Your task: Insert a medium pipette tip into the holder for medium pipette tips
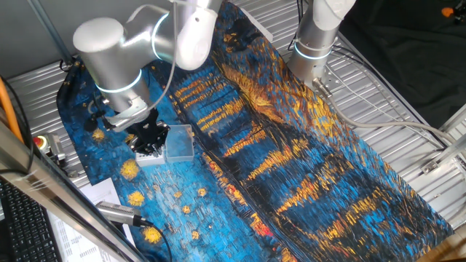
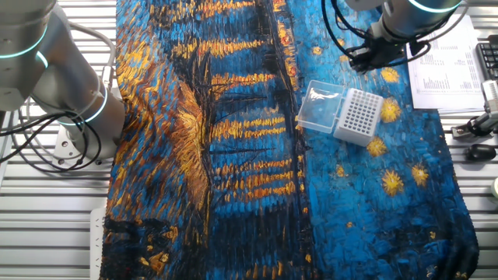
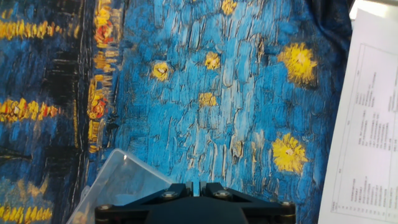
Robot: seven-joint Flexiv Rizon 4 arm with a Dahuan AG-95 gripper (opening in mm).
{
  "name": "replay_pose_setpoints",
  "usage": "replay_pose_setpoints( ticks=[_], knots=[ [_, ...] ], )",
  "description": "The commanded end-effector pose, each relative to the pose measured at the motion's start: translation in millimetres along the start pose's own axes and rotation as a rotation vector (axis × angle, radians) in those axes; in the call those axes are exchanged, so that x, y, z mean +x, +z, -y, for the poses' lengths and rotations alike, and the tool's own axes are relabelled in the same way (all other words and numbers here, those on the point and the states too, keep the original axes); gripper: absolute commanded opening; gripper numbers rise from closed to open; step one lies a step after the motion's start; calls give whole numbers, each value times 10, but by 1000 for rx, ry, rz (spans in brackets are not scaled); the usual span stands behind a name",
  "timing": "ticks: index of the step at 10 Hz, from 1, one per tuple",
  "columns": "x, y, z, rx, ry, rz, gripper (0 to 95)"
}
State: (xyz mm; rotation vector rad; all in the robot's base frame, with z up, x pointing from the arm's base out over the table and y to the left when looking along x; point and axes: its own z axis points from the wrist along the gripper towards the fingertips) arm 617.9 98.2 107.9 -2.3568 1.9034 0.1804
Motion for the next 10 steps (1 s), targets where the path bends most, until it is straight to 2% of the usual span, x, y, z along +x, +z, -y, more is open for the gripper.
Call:
replay_pose_setpoints(
  ticks=[1, 6, 10],
  knots=[
    [17, -18, -22, 8, -4, 10, 0],
    [29, -12, -23, 23, 9, 59, 0],
    [31, -10, -22, 28, 2, 71, 0]
  ],
)
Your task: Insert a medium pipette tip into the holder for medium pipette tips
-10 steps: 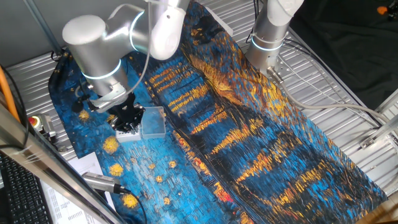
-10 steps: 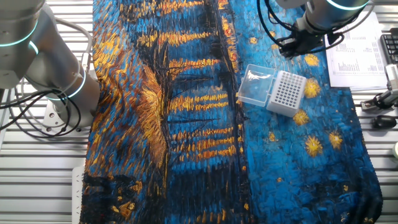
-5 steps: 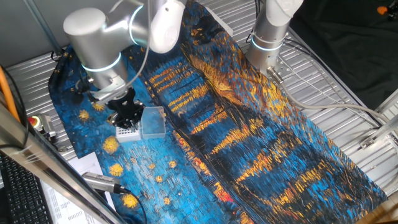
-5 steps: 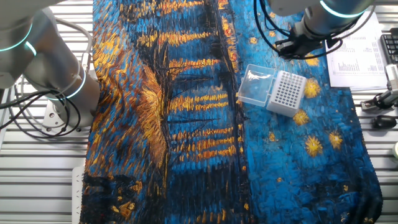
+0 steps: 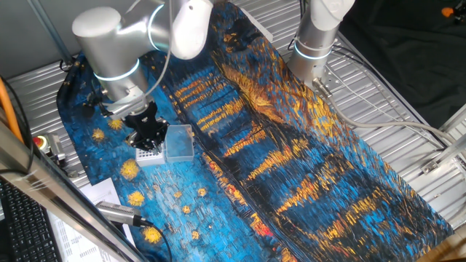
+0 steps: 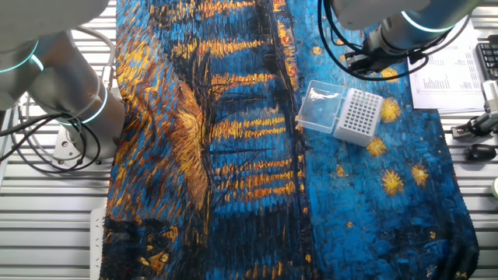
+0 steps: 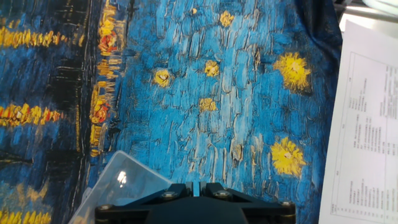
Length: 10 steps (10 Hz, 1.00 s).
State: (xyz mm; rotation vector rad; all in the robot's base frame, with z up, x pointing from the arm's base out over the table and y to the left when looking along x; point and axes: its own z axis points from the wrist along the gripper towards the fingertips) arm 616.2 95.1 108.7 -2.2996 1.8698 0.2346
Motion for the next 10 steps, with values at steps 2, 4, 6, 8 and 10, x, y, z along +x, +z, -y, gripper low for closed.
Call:
replay_pose_setpoints(
  ticks=[2, 4, 6, 8, 10],
  knots=[
    [14, 10, 3, 10, -12, 25, 0],
    [27, 11, -1, 16, -17, 51, 0],
    [56, -1, -17, 20, -22, 65, 0],
    [140, -14, -47, 30, -47, 95, 0],
    [196, -16, -69, 37, -60, 123, 0]
  ],
)
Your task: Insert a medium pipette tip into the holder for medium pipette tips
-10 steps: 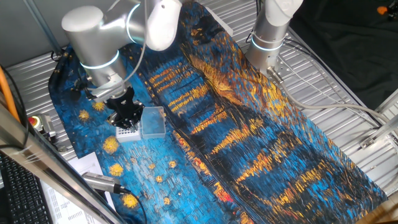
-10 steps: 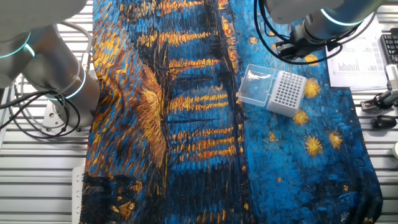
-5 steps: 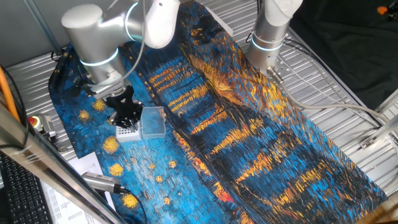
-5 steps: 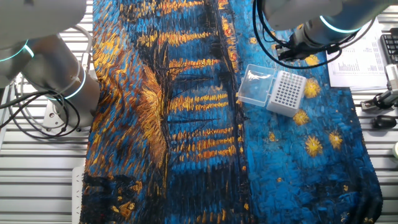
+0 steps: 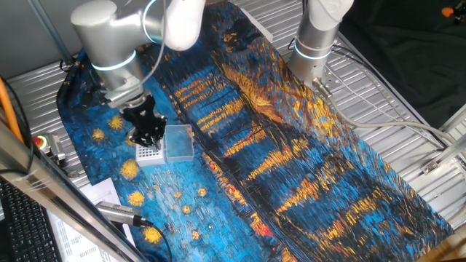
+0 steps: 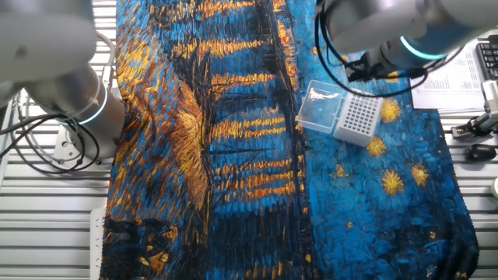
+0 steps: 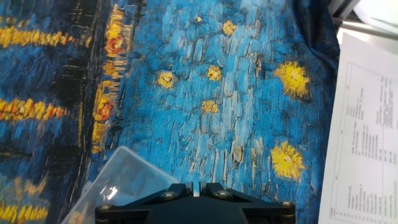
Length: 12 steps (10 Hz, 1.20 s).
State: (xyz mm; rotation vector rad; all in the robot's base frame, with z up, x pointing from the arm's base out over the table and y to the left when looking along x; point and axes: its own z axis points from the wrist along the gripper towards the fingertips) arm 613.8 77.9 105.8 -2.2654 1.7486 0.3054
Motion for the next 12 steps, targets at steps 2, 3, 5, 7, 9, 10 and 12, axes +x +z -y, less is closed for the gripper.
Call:
replay_pose_setpoints(
  ticks=[2, 3, 5, 7, 9, 10, 12],
  knots=[
    [58, -11, -24, 12, -16, 54, 0],
    [66, -7, -23, 18, -24, 79, 0],
    [81, -2, -11, 23, -50, 100, 0],
    [99, -8, -14, 22, -61, 102, 0],
    [125, -13, -16, 23, -74, 100, 0],
    [153, -13, -8, 23, -89, 99, 190],
    [198, -22, 10, 23, -106, 98, 190]
  ],
)
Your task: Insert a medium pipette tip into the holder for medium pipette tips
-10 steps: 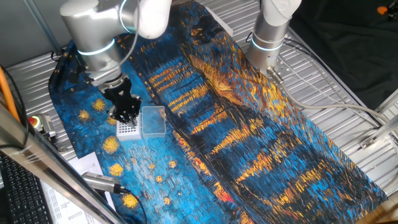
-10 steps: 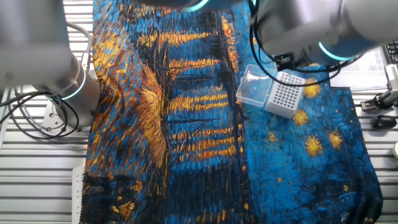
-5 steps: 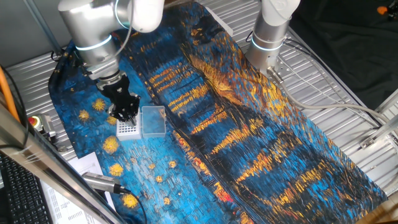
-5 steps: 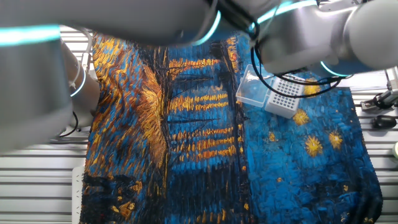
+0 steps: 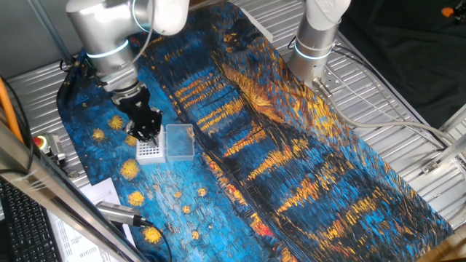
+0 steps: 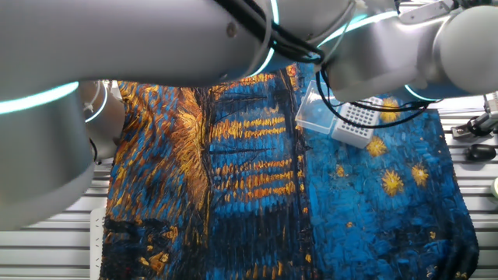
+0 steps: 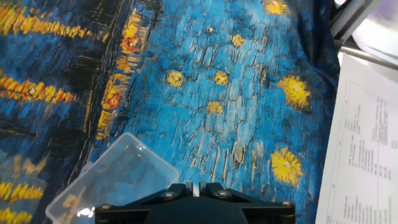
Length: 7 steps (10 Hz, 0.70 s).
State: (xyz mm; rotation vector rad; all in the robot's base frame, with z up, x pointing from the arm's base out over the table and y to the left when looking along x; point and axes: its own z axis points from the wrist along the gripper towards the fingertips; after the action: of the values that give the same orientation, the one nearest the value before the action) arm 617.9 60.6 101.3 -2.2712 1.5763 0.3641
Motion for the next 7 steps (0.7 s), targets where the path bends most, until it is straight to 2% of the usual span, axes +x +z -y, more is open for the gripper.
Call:
replay_pose_setpoints(
  ticks=[1, 3, 6, 7],
  knots=[
    [30, -18, 18, -4, -8, -3, 190],
    [44, -36, 40, -11, -5, -22, 190],
    [26, 15, 81, -28, 103, -85, 190],
    [21, 28, 88, -32, 120, -95, 190]
  ],
)
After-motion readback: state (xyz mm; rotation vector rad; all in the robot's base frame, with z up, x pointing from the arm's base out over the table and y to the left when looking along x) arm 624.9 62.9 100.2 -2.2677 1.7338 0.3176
